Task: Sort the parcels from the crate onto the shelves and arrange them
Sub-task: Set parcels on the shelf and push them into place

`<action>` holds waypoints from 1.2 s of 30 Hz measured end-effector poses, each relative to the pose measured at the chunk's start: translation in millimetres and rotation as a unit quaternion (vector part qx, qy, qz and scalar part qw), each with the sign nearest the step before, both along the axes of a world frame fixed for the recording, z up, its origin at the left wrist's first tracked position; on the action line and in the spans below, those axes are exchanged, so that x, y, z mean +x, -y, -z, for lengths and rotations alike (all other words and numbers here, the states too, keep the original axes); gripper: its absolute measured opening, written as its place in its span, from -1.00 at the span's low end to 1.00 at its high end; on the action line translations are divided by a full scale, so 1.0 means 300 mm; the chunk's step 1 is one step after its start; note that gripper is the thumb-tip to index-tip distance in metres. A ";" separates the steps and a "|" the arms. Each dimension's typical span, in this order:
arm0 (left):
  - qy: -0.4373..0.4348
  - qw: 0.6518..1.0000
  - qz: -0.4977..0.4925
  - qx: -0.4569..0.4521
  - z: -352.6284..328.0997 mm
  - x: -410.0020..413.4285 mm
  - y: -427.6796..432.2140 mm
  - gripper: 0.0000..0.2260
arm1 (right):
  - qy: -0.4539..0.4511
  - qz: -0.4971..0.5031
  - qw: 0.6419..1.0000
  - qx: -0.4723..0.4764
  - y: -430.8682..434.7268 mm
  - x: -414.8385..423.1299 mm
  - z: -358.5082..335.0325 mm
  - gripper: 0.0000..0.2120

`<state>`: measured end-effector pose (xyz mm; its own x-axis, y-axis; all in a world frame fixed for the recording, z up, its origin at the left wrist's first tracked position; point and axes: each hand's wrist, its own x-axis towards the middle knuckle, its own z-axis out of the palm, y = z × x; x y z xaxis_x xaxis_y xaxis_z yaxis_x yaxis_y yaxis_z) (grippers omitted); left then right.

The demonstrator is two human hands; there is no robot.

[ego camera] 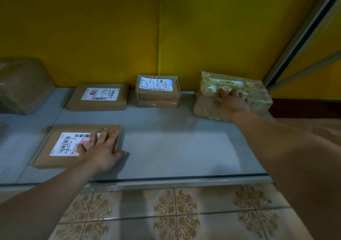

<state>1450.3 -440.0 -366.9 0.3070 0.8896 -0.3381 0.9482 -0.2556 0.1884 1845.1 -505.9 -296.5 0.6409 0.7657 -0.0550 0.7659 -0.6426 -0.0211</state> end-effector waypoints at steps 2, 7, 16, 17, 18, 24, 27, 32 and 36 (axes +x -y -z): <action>0.001 1.000 -0.009 0.014 0.026 -0.001 0.006 -0.34 | -0.009 0.003 1.000 0.019 -0.018 0.003 0.022 -0.47; -0.002 0.999 -0.015 0.033 0.063 0.000 0.006 -0.40 | -0.045 -0.008 0.996 0.070 -0.058 0.050 0.065 -0.43; 0.008 0.997 -0.026 0.070 0.099 -0.009 0.000 -0.43 | -0.027 -0.011 0.997 0.078 -0.153 0.136 0.037 -0.45; 0.009 0.997 -0.027 0.070 0.101 -0.009 0.001 -0.44 | -0.029 -0.011 0.997 0.077 -0.155 0.135 0.037 -0.43; 0.009 0.997 -0.028 0.068 0.101 -0.008 0.002 -0.45 | -0.032 -0.008 0.997 0.077 -0.157 0.133 0.036 -0.42; 0.016 0.998 -0.024 0.048 0.068 -0.005 -0.002 -0.44 | -0.022 -0.028 0.995 0.090 -0.122 0.040 -0.019 -0.34; 0.007 1.000 -0.005 0.015 0.014 0.002 -0.014 -0.35 | -0.012 -0.064 0.996 0.068 -0.075 -0.035 -0.077 -0.34; 0.035 0.998 0.012 -0.041 -0.154 -0.026 -0.010 -0.25 | -0.020 -0.117 0.993 -0.019 -0.004 -0.218 -0.231 -0.38; 0.070 0.996 0.041 -0.037 -0.386 -0.065 0.077 -0.34 | -0.046 -0.159 0.985 -0.051 0.057 -0.401 -0.412 -0.38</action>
